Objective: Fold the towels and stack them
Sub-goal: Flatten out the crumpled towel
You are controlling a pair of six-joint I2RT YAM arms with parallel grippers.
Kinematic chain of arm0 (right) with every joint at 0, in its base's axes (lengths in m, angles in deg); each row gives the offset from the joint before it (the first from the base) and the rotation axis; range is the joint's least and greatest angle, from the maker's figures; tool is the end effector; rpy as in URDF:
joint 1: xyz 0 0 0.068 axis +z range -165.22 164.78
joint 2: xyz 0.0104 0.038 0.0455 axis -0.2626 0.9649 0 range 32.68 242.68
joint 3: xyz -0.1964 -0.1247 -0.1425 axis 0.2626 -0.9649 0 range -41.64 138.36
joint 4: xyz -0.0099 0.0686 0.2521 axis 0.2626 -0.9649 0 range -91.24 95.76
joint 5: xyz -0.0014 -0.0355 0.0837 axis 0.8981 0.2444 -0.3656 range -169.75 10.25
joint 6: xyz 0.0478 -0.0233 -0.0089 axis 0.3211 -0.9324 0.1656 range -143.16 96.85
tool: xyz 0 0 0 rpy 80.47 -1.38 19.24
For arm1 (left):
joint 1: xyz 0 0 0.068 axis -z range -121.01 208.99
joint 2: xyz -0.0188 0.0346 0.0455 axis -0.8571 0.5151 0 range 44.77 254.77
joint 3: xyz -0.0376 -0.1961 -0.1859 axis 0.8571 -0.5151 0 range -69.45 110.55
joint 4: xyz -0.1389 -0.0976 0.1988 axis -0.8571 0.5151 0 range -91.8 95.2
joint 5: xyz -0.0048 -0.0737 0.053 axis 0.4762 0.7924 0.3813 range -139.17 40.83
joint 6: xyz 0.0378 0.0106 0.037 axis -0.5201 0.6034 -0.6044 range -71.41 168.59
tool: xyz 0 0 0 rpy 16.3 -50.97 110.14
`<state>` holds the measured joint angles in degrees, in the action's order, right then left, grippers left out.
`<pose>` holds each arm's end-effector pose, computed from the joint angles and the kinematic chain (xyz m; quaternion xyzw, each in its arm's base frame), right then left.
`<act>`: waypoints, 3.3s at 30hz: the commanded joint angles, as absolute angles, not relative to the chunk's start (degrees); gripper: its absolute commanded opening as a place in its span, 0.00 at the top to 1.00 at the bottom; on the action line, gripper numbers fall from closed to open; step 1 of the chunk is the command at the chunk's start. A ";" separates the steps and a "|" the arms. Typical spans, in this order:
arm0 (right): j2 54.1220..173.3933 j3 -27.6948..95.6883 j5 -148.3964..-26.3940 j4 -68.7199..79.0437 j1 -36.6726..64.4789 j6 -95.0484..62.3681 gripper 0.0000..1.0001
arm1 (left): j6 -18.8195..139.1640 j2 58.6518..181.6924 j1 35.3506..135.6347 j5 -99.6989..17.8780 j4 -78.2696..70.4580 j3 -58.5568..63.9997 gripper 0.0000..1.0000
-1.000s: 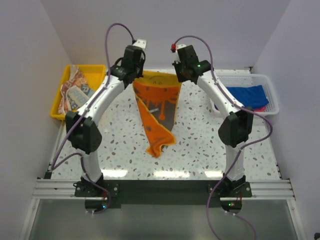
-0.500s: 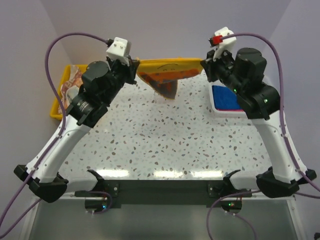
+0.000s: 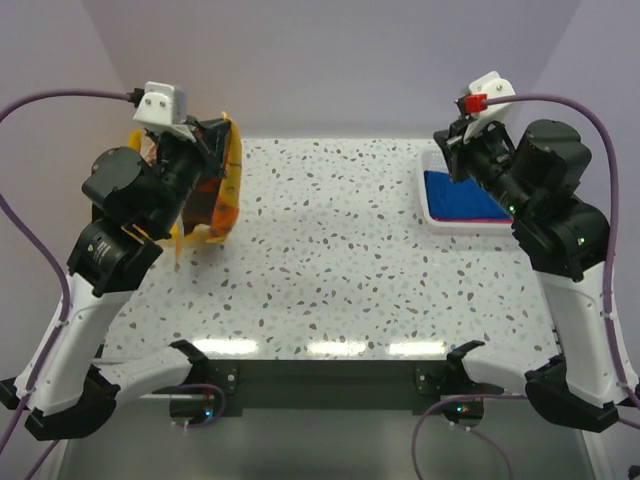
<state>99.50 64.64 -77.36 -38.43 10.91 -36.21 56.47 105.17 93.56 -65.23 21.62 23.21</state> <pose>0.1590 0.0765 0.5493 -0.2333 0.6977 0.0618 0.6745 0.1471 -0.0892 0.5411 0.0455 0.6513 -0.1875 0.7339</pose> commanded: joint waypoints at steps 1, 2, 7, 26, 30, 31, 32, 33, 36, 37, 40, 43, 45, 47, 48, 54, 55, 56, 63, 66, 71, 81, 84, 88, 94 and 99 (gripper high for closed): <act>103.85 63.49 -82.82 -37.94 10.88 -33.80 0.99 | 56.51 109.27 93.53 -66.93 25.80 23.55 1.00; 104.30 59.13 -84.57 -36.27 10.88 -31.27 0.92 | 56.24 109.80 93.53 -66.32 25.71 23.11 1.00; 105.45 42.25 -96.17 -21.15 10.88 -22.64 0.60 | 56.67 113.58 93.97 -59.64 26.67 21.78 1.00; 120.64 28.41 -96.36 -17.18 10.88 -22.52 0.43 | 70.03 111.56 96.96 -57.08 24.48 -17.47 1.00; 127.50 31.92 -102.41 -20.68 10.97 -27.36 0.41 | 73.28 111.21 96.96 -55.68 21.05 -24.44 1.00; 130.30 33.15 -102.52 -20.87 10.97 -28.33 0.41 | 73.72 111.21 96.96 -55.59 20.61 -26.01 1.00; 131.45 33.77 -102.87 -21.40 10.97 -28.69 0.40 | 74.16 111.12 96.96 -55.41 20.18 -26.73 1.00; 132.77 34.47 -103.22 -21.75 10.97 -29.21 0.40 | 74.86 110.95 96.96 -55.32 19.82 -27.43 1.00; 136.64 36.93 -105.76 -22.89 11.40 -30.97 0.41 | 75.57 110.95 96.96 -55.50 18.50 -30.16 1.00; 137.52 38.15 -107.77 -23.42 11.58 -31.76 0.41 | 75.66 111.12 97.05 -55.59 18.59 -30.60 1.00; 139.63 38.96 -109.28 -24.39 12.99 -32.82 0.42 | 75.75 111.83 96.96 -55.24 18.15 -31.04 1.00; 140.87 39.05 -111.12 -25.27 13.60 -32.73 0.42 | 75.84 111.74 96.96 -55.32 17.97 -31.04 1.00; 141.74 39.22 -112.01 -25.88 14.04 -32.73 0.42 | 75.75 111.56 96.96 -55.59 17.89 -31.13 1.00; 142.62 39.57 -111.84 -26.93 14.66 -32.73 0.42 | 75.66 111.74 97.05 -55.59 17.80 -31.21 1.00; 143.15 40.01 -111.75 -27.46 14.83 -32.82 0.42 | 75.58 111.74 96.96 -55.59 17.80 -31.22 1.00; 146.32 41.06 -110.35 -28.78 16.33 -32.47 0.43 | 75.40 111.65 96.96 -56.03 17.80 -31.04 1.00; 146.75 41.24 -110.25 -29.13 16.50 -32.65 0.44 | 75.49 111.65 96.96 -56.11 17.71 -31.04 1.00; 146.93 41.42 -110.25 -29.66 16.77 -32.82 0.45 | 75.49 111.65 97.05 -56.12 17.71 -31.04 1.00; 143.95 41.24 -109.81 -29.31 17.21 -32.82 0.81 | 75.05 111.65 96.96 -57.52 18.41 -30.43 1.00; 142.02 41.86 -108.15 -30.01 17.21 -33.35 0.82 | 74.87 111.65 96.96 -58.84 18.94 -29.46 1.00; 139.55 42.03 -106.12 -30.02 17.12 -33.35 0.79 | 74.78 112.09 96.96 -61.74 20.17 -27.97 1.00; 141.22 41.51 -107.88 -29.57 18.09 -32.39 0.72 | 75.05 112.35 96.96 -59.81 19.55 -28.49 1.00; 141.66 40.81 -103.94 -28.96 18.26 -30.81 0.68 | 75.13 112.27 97.05 -60.07 19.64 -28.49 1.00; 142.27 40.89 -96.38 -29.92 18.26 -29.05 0.63 | 75.14 112.00 96.96 -59.98 19.56 -28.67 1.00; 143.33 40.28 -97.15 -29.75 18.26 -27.81 0.57 | 75.22 112.09 96.96 -59.98 19.47 -29.02 1.00; 145.08 40.36 -100.49 -29.93 18.44 -27.73 0.59 | 75.22 112.09 96.96 -59.54 19.29 -29.11 1.00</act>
